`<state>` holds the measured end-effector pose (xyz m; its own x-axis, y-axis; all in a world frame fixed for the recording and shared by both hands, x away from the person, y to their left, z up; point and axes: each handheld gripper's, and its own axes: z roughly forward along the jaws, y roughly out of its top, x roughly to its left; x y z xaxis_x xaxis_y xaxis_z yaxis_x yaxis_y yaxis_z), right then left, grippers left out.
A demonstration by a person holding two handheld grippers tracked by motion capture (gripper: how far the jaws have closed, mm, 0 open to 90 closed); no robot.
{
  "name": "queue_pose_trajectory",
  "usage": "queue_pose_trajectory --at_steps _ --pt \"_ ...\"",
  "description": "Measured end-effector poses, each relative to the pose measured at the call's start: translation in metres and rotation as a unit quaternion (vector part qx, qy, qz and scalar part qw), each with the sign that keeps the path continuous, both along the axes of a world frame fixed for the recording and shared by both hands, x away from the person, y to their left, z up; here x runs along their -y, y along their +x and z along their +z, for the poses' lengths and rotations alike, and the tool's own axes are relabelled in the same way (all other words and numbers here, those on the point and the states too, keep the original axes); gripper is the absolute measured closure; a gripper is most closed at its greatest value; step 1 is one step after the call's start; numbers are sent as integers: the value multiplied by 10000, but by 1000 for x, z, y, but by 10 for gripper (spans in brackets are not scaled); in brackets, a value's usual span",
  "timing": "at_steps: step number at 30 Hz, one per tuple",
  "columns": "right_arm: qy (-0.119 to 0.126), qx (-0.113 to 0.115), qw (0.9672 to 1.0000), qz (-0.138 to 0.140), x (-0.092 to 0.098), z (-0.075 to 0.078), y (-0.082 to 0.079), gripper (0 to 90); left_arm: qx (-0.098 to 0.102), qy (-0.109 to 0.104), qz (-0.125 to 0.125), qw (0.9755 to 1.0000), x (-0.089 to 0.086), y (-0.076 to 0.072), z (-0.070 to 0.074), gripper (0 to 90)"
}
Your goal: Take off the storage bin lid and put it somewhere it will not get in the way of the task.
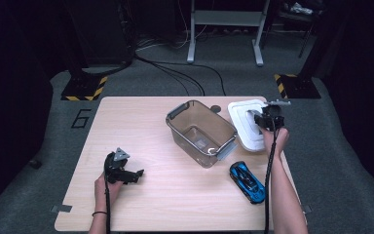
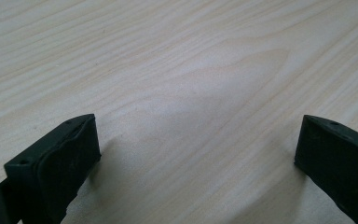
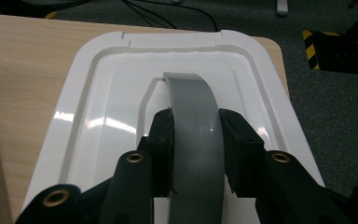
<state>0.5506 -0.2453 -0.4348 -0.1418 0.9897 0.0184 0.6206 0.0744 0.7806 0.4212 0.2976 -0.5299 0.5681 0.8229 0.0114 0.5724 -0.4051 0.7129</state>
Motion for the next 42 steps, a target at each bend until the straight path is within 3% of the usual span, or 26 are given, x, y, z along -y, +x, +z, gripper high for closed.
queue_pose_trajectory --at_steps 20,25,30,32,42 --pt "183 -262 9994 -131 2 -33 6 665 3 -10 8 10000 0 0 0 0" --pt "206 -381 9990 -138 2 -41 8 664 3 -8 7 10000 0 0 0 0" --pt "229 -645 9976 -83 2 -50 9 660 3 -9 8 10000 0 0 0 0" --pt "233 -620 9978 -72 3 -50 9 657 2 -9 7 10000 0 0 0 0" --pt "205 -687 9969 316 4 -36 -2 345 2 -6 6 10000 0 0 0 0"
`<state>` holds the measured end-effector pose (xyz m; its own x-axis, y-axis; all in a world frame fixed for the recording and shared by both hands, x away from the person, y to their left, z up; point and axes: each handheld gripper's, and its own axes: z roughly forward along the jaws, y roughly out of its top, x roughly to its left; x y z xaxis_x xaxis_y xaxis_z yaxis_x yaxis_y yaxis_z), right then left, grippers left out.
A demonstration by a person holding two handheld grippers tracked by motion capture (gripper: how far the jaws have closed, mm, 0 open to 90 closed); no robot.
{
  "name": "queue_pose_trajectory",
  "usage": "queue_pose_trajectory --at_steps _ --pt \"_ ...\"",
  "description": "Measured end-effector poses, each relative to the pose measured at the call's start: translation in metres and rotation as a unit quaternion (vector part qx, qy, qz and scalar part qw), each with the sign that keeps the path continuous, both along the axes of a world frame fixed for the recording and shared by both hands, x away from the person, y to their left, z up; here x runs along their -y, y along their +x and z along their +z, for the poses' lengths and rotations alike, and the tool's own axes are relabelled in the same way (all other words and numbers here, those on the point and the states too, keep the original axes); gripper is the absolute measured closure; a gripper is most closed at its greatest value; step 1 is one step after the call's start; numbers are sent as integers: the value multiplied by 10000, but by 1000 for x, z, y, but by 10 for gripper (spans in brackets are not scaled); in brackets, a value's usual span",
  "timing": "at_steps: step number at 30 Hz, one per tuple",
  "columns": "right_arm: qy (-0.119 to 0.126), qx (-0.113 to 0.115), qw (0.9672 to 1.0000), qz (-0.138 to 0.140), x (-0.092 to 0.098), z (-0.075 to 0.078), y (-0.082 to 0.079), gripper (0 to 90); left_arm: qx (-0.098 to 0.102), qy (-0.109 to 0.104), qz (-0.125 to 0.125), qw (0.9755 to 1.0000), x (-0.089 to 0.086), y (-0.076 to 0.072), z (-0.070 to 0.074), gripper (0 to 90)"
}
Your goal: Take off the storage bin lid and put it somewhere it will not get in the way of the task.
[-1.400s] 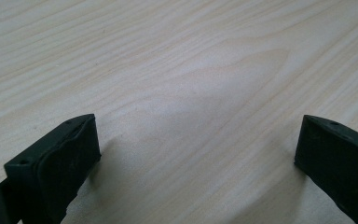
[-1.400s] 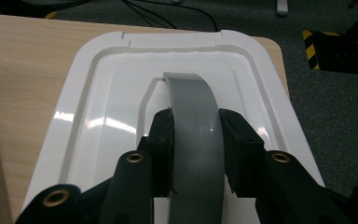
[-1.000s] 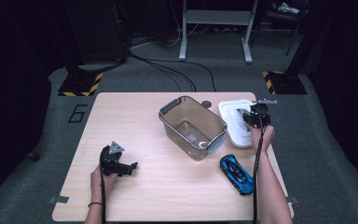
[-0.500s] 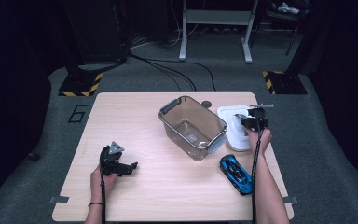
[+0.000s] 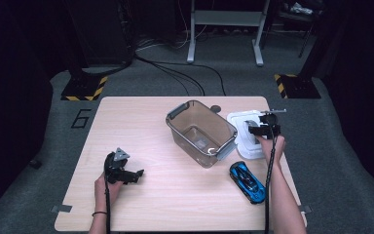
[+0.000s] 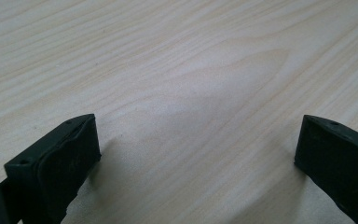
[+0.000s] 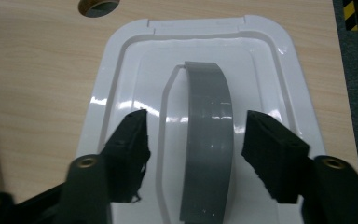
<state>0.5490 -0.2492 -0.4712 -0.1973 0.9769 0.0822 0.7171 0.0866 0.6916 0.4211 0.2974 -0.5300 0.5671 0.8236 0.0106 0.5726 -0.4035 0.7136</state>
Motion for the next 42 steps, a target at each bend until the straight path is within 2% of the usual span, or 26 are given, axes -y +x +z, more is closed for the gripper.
queue_pose_trajectory --at_steps 3,5,7,11,18,21,29,30,34,35,36,38,42 --pt "107 -5 9998 172 1 4 -6 264 0 -1 0 10000 0 0 0 0" --pt "99 -53 9996 247 1 7 -10 196 0 0 0 10000 0 0 0 0" --pt "27 -3 9994 339 0 8 -15 150 0 -2 2 10000 0 0 0 0" --pt "11 -23 9987 508 0 9 -23 119 0 -2 2 10000 0 0 0 0" --pt "7 -121 9964 836 0 9 -40 8 1 -2 4 10000 0 0 0 0" --pt "-75 -59 9954 948 0 11 -48 0 0 -2 4 10000 0 0 0 1" --pt "-64 -29 9933 1150 -4 12 -67 0 -1 0 4 10000 0 0 0 1" --pt "-100 18 9923 1235 -4 11 -69 0 2 -1 6 10000 0 0 0 0" --pt "-117 12 9916 1287 -7 12 -77 0 0 -2 5 10000 0 0 0 1" --pt "-69 25 9924 1225 -9 12 -79 0 1 -2 5 10000 0 0 0 1" --pt "-126 42 9908 1344 -8 12 -81 0 1 -2 7 10000 0 0 0 1" --pt "-71 19 9912 1319 -12 12 -85 0 0 0 6 10000 0 0 0 0" --pt "-79 7 9896 1435 -15 13 -91 0 0 -1 6 10000 0 0 0 0"
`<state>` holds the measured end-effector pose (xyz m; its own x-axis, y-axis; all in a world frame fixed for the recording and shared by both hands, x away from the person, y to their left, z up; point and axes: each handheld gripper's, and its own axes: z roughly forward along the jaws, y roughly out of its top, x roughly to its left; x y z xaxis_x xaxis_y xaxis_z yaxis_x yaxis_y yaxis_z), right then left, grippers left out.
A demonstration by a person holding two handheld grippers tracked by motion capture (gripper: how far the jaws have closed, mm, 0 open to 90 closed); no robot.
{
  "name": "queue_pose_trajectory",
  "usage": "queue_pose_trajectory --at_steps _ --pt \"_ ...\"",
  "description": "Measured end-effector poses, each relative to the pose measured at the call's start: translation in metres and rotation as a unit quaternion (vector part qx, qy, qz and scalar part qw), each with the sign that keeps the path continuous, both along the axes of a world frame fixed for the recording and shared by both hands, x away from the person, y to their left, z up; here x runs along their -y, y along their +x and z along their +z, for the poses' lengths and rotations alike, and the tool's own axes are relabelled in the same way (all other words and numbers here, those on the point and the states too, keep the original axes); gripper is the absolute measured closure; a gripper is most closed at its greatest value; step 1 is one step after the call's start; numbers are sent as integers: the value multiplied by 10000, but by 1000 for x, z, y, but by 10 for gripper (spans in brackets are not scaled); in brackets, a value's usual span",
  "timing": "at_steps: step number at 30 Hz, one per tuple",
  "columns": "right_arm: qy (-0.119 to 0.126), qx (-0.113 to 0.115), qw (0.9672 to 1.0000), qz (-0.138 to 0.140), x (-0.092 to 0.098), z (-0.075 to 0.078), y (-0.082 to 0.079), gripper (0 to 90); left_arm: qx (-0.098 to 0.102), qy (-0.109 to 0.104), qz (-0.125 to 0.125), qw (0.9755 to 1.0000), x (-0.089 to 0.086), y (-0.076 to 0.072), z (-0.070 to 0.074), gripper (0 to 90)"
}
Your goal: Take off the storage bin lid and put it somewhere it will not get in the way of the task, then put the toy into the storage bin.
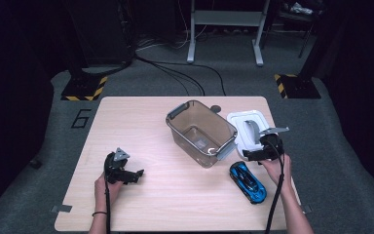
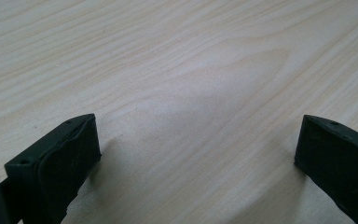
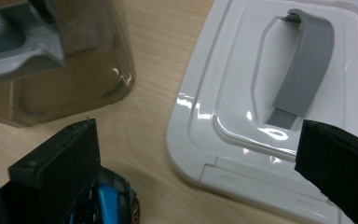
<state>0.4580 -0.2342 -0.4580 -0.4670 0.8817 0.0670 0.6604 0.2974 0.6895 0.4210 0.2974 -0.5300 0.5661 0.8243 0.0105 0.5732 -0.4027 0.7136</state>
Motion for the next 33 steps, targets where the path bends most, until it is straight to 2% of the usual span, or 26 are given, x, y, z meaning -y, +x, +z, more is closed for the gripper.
queue_pose_trajectory --at_steps 8,9,15,24,29,31,33 --pt "-5 47 9995 311 -11 3 -13 0 -3 1 3 10000 0 0 0 1" --pt "53 8 9997 242 -14 3 -15 0 -1 2 6 10000 0 0 0 1" --pt "11 14 9990 442 -19 -2 -25 0 -2 6 5 10000 0 0 0 1" --pt "-115 -253 9983 519 -34 -13 -34 0 1 -13 24 10000 0 0 0 1" --pt "-347 -440 9973 475 -46 -22 -36 0 7 -23 20 10000 0 0 0 1" --pt "-363 -547 9969 433 -50 -27 -36 0 8 -22 18 10000 0 0 0 1" --pt "-435 -567 9966 419 -53 -31 -36 0 7 -25 21 10000 0 0 0 1"
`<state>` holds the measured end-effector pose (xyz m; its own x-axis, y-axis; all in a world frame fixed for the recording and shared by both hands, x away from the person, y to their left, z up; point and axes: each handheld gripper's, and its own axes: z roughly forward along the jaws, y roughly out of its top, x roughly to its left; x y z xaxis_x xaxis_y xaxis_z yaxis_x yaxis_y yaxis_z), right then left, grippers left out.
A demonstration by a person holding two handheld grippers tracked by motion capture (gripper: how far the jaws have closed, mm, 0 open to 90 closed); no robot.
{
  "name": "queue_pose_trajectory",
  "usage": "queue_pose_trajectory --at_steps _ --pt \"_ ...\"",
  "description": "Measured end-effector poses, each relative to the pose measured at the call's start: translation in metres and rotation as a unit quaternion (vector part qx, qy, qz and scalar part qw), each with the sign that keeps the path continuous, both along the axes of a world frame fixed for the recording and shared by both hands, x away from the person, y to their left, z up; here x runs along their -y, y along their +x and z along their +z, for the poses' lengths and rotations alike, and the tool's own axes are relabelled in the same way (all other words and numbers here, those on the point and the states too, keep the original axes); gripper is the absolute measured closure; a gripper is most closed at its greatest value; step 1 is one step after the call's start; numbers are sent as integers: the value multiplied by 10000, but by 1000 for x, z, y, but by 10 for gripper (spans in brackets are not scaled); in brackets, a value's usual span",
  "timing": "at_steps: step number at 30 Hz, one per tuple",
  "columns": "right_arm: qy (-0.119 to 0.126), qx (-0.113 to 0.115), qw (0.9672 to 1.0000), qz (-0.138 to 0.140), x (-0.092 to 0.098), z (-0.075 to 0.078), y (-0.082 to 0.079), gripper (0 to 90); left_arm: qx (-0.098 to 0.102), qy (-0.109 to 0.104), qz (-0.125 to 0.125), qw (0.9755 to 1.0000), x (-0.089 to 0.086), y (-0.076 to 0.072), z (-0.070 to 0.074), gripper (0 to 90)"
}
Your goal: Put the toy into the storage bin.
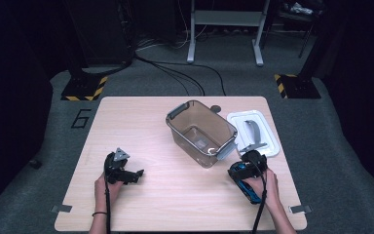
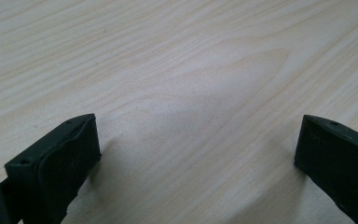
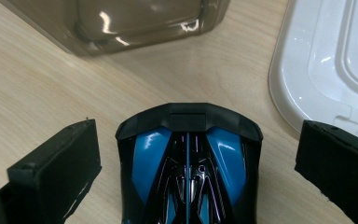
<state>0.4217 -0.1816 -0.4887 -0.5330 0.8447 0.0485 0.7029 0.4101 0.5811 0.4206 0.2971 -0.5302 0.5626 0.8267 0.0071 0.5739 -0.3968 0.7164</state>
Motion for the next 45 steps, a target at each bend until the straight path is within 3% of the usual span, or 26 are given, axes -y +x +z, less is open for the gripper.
queue_pose_trajectory --at_steps 5,10,20,32,45 --pt "-50 -66 9999 -76 -5 -5 1 0 -9 31 -20 10000 0 0 0 1" --pt "-81 -43 9999 -138 -7 -6 0 109 1 -1 0 10000 0 0 0 1" --pt "-301 -73 9995 -95 -13 -8 0 230 -1 -8 17 10000 0 0 0 1" --pt "-219 -11 9997 -102 -10 -8 -1 236 -3 5 -2 10000 0 0 0 1" --pt "6 216 9997 -112 -3 9 -6 238 -8 24 -6 10000 0 0 0 1"
